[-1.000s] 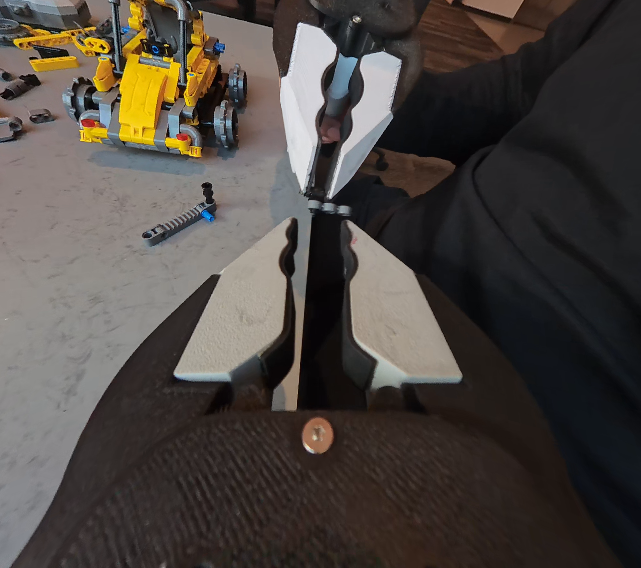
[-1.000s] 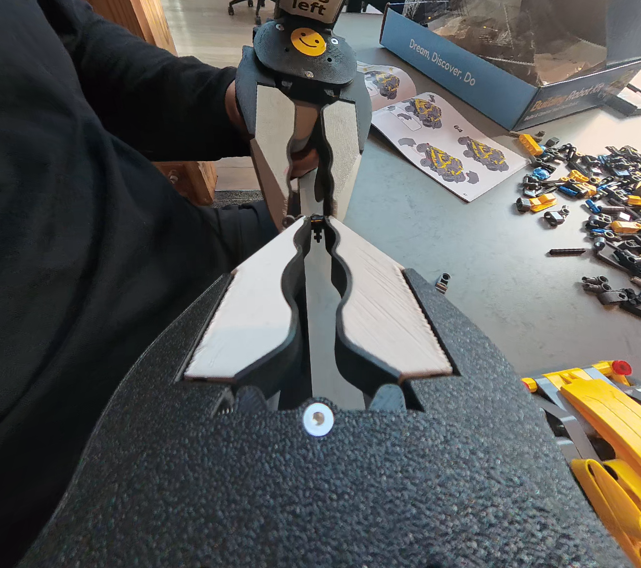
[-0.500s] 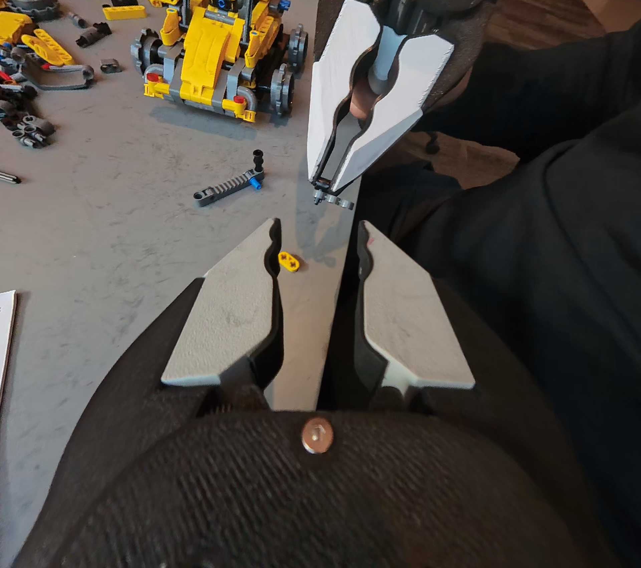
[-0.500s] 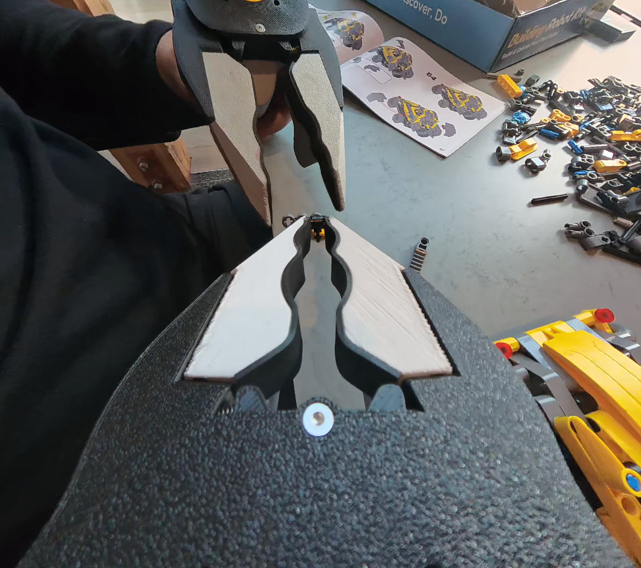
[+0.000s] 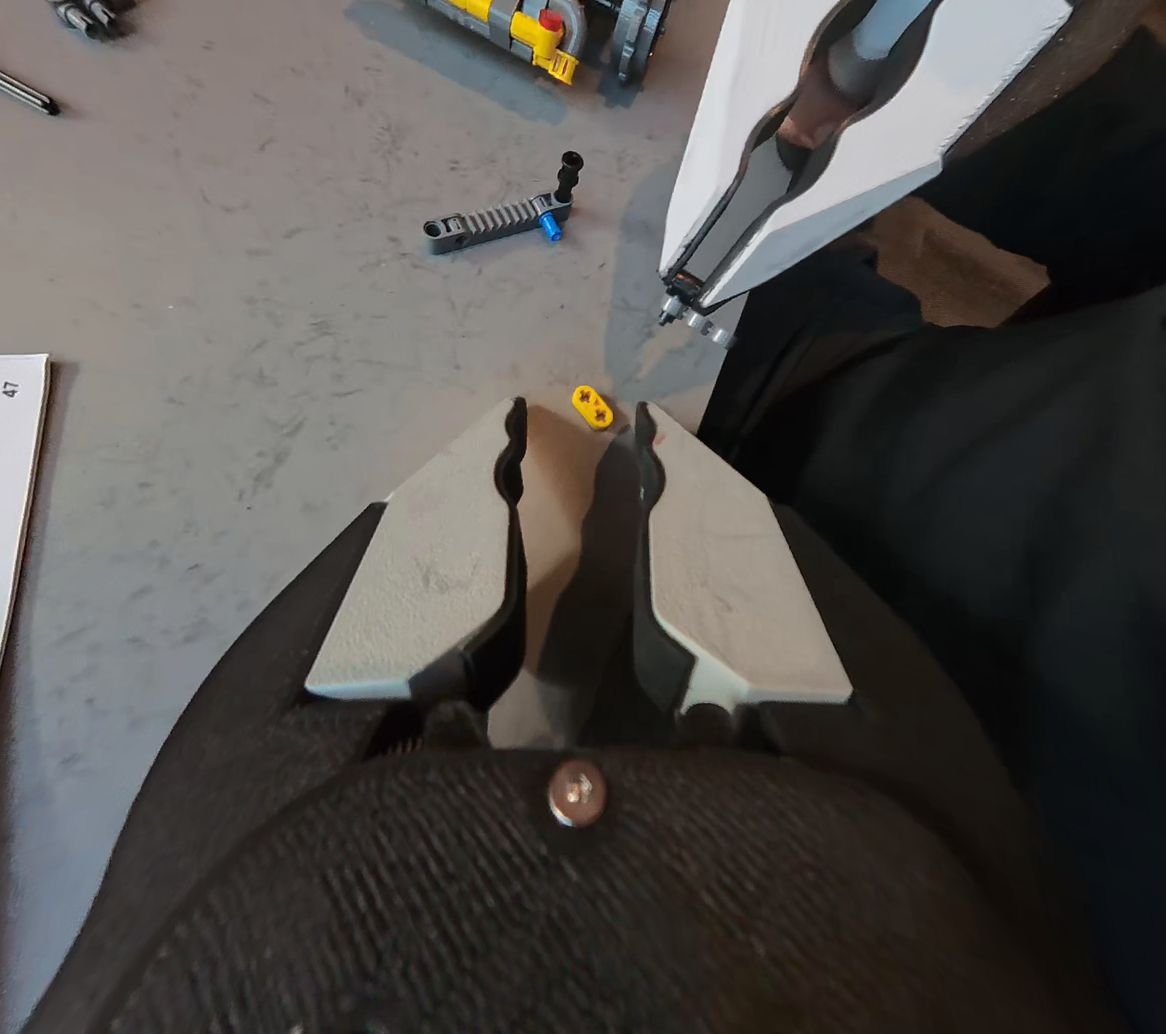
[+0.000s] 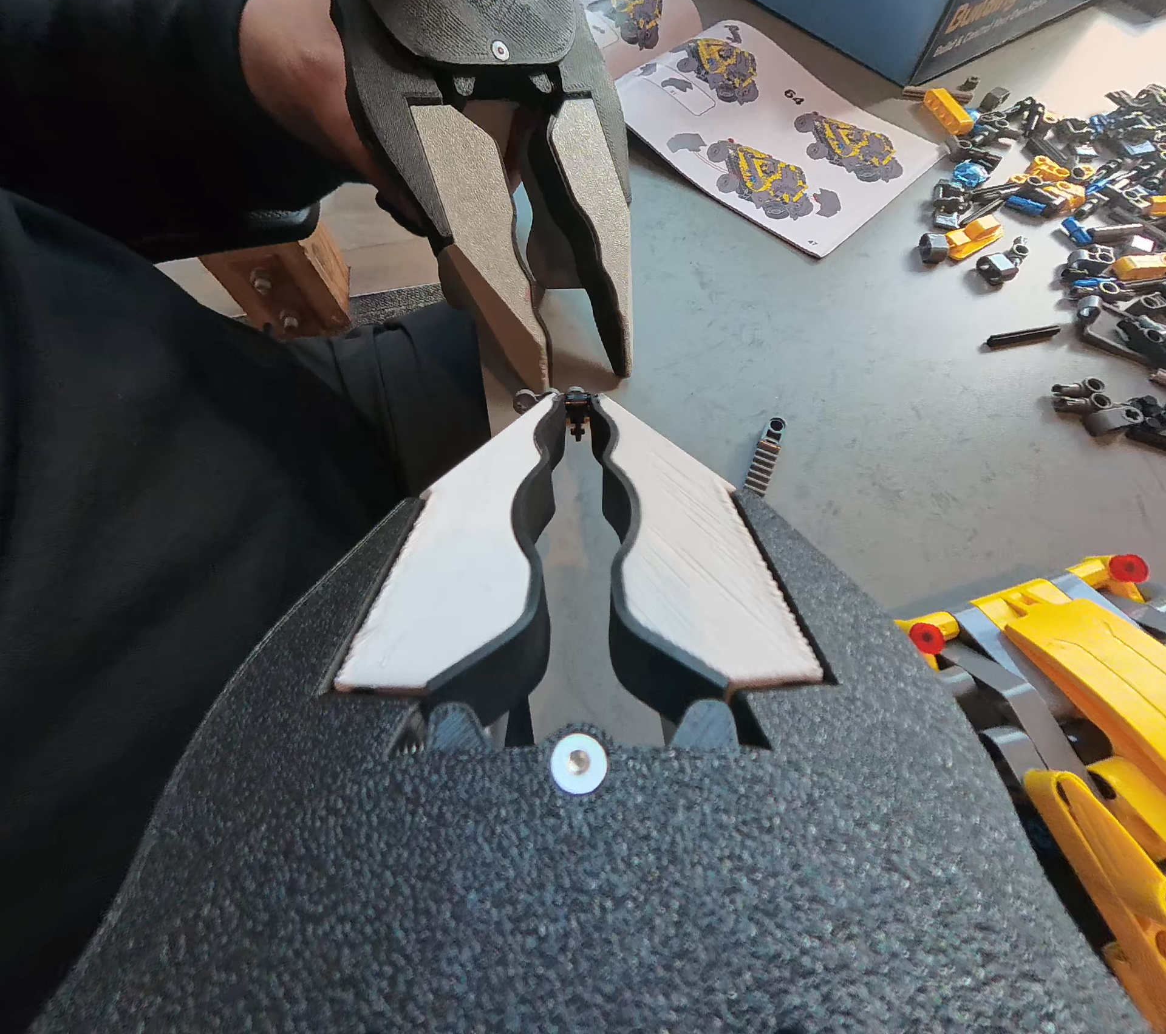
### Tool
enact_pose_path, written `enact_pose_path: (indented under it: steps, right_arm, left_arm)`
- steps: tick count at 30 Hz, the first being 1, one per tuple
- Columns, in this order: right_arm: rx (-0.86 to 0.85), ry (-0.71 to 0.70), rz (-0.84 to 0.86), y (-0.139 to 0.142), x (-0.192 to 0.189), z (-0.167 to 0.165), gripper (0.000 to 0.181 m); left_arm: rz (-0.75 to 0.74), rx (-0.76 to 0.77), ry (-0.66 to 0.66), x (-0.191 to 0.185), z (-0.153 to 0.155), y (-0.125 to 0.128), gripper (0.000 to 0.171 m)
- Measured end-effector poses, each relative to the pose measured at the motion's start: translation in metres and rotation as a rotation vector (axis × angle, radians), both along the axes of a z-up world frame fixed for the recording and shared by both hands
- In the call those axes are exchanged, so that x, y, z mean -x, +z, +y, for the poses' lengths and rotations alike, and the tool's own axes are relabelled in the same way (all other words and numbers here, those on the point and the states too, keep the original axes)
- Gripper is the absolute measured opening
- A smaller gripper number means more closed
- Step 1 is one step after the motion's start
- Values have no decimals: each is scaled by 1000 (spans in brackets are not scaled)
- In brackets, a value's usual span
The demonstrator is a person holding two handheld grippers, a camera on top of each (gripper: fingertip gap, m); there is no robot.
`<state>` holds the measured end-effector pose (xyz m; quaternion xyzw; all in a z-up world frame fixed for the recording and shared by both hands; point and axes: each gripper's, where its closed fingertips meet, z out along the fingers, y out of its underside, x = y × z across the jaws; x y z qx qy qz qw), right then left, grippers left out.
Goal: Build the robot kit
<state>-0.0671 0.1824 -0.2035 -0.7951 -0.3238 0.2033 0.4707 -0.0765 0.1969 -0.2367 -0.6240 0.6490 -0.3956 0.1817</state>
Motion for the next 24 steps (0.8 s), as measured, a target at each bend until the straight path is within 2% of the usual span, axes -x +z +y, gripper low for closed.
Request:
enact_pose_path:
  steps: [10,18,24]
  right_arm:
    - [30,-27,15,1,-8,0,7]
    - [92,58,-213,-2,-1,5,7]
    - [274,51,-333,-20,1,11,7]
  left_arm:
    - [-13,-12,-6,-1,-5,0,24]
    - [-22,-49,-35,8,-2,0,27]
    - [-17,-109,-49,13,-3,-3,25]
